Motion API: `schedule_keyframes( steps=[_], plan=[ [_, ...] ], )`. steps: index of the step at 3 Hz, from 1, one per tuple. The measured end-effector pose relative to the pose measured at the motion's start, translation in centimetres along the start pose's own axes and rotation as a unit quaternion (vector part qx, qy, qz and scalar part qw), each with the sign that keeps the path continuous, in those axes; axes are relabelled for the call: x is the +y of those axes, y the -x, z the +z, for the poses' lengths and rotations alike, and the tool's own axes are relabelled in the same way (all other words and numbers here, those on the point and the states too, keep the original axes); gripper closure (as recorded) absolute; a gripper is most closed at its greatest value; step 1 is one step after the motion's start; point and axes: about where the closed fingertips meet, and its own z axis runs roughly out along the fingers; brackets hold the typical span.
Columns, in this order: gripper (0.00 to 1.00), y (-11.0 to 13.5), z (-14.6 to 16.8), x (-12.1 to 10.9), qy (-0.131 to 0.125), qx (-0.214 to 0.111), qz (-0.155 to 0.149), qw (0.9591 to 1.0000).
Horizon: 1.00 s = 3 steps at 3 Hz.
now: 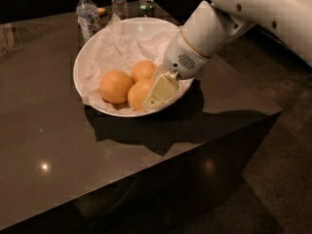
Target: Pick orange from white bowl
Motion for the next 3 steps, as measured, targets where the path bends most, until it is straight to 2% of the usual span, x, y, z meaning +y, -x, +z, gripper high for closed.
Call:
schedule_keyframes(
  steps=[3],
  plan=[
    [0.34, -0.3, 2.3, -2.1, 0.025, 0.013, 0.023, 0.9993]
  ],
)
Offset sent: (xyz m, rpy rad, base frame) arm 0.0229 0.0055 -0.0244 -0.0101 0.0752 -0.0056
